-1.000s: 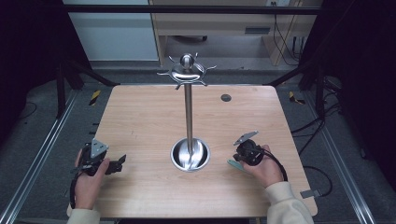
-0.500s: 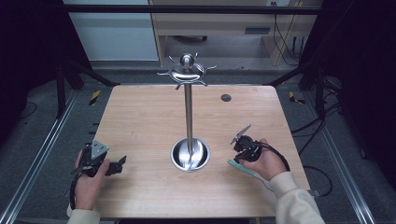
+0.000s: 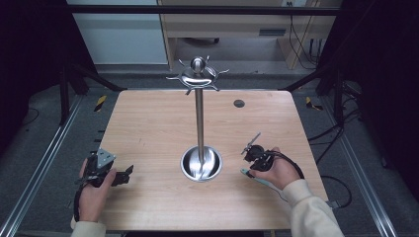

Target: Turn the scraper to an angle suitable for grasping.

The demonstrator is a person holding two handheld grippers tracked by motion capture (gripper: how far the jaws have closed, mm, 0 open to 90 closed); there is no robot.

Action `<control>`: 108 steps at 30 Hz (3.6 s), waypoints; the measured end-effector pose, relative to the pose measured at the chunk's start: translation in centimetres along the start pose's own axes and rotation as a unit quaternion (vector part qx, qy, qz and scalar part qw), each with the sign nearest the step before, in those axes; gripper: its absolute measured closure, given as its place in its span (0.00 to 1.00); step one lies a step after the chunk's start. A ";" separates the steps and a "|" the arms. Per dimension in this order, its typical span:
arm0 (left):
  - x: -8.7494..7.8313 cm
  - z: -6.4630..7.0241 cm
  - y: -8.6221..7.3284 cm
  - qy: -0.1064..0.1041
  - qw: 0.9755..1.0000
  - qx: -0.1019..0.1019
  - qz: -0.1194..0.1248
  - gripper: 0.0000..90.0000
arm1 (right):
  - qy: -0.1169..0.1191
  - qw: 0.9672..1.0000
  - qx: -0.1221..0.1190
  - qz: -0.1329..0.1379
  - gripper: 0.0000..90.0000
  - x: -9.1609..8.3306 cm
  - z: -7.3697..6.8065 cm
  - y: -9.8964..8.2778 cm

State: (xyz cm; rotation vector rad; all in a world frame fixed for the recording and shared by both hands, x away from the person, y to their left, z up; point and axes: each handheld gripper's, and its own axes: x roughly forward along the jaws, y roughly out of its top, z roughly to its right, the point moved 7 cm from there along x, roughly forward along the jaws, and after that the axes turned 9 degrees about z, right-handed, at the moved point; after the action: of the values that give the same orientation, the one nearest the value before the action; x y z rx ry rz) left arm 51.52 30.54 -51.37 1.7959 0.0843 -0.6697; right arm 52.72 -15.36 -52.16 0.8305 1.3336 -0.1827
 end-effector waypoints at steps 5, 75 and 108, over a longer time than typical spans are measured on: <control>0.1 0.1 0.0 -0.001 1.000 0.001 -0.002 0.05 | -0.001 1.000 -0.003 -0.011 0.74 0.5 -0.1 -0.1; 0.2 0.3 0.0 -0.004 1.000 0.007 -0.003 0.05 | -0.041 0.998 -0.029 0.029 0.83 -3.9 0.3 2.1; -0.3 0.2 0.0 0.002 1.000 -0.001 0.009 0.04 | -0.058 0.975 -0.013 0.215 0.83 -14.1 2.1 9.0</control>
State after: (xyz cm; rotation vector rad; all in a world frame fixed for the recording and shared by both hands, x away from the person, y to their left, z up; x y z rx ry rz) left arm 51.21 30.39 -51.28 1.7948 0.0713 -0.6540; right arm 55.67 -15.03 -35.59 1.0501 1.0179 0.1264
